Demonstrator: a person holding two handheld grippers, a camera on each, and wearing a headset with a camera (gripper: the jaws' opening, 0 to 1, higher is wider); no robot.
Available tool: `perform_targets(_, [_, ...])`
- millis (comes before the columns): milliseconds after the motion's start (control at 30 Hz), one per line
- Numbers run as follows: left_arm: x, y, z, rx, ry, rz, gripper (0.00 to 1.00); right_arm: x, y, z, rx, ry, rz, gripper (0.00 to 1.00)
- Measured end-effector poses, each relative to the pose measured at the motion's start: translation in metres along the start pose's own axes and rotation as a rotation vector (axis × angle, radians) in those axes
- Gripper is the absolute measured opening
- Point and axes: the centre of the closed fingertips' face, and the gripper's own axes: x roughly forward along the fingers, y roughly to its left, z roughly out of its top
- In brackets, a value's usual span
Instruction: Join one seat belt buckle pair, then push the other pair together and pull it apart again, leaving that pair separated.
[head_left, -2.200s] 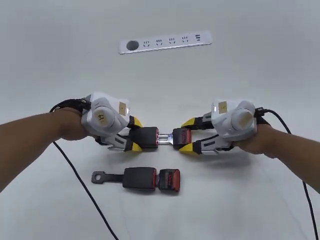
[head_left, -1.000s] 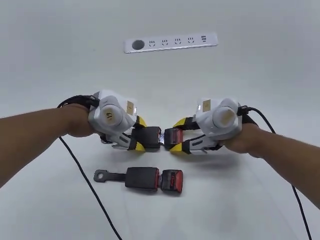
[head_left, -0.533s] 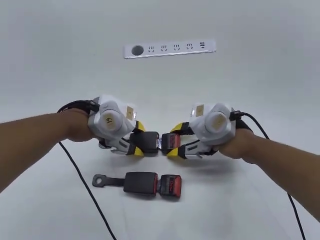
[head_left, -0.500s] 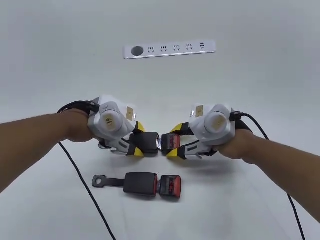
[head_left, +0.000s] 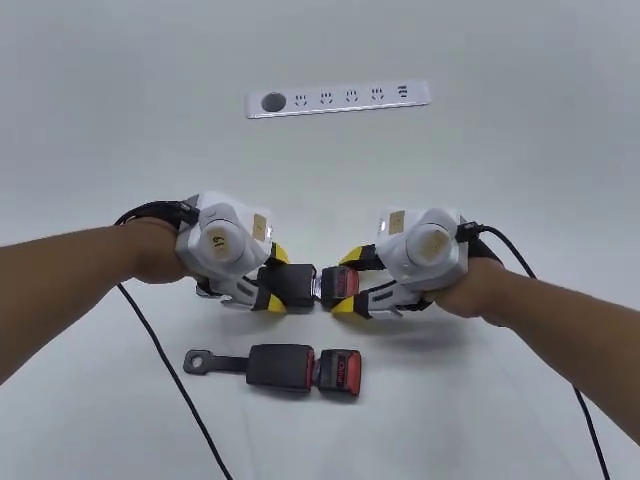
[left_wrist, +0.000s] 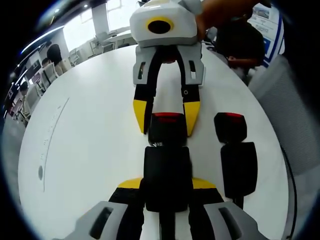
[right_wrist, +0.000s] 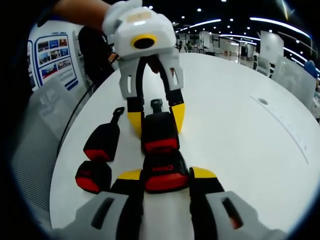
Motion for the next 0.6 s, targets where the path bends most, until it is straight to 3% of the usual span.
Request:
perform_targets(433, [0.0, -0.001, 0.0, -0.001, 0.012, 0.003, 0.35, -0.001, 0.001, -0.002, -0.017, 0.011, -0.004, 0.36])
perform_targets(600, [-0.001, -0.001, 0.0, 0.008, 0.021, 0.0, 0.35, -0.011, -0.002, -0.01, -0.021, 0.022, 0.004, 0.36])
